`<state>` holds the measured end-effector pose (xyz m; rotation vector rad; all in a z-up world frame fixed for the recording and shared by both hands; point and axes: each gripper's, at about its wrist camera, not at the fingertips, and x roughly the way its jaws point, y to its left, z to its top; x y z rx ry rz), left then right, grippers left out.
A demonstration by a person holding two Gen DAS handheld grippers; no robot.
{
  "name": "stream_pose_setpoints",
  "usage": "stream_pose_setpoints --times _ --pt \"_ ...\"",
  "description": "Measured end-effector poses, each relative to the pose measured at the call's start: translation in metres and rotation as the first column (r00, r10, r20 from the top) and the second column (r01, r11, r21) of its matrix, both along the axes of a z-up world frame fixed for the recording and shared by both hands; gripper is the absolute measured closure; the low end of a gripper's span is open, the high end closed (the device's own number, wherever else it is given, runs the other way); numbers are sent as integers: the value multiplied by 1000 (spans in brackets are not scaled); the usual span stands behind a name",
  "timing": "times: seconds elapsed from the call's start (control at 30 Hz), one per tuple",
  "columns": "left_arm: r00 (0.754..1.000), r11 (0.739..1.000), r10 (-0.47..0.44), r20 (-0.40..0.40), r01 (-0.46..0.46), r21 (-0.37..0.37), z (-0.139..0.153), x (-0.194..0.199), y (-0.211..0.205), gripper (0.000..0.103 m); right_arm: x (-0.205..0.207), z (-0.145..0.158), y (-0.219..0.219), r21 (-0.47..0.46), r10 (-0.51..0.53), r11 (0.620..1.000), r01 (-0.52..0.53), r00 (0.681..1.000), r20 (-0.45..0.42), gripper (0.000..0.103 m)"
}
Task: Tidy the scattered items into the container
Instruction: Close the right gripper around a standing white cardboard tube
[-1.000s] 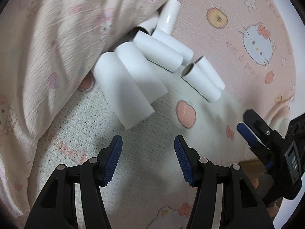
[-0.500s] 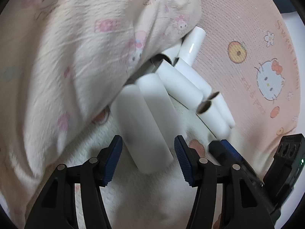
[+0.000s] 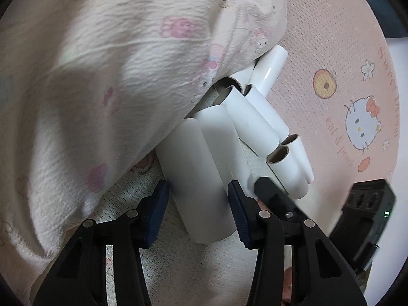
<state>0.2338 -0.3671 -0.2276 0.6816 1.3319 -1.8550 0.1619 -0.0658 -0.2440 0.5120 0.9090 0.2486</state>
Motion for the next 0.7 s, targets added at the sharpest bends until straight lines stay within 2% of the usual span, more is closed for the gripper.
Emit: stream_pose_setpoints --times 0.03,0.07,0.13,0.47,0.7 --pt "1000 1000 -5 -5 5 -2 -1 0 1 51 1 -6 2 22 14 1000 -13 1000 -23 53" --pt "1000 1000 -7 -2 7 -7 -1 -1 3 51 1 -13 6 33 33 999 -31 999 -42 54" --pt "1000 1000 -17 -6 17 -27 0 0 6 52 -5 -13 9 38 27 999 -27 1000 -5 60" --pt "995 997 -73 -67 74 14 -3 -12 14 52 -23 -5 6 -5 -29 1000 29 1000 -9 61" --pt "983 984 -176 -57 177 0 7 -33 34 52 -53 -2 -16 -7 -123 992 123 992 -40 61"
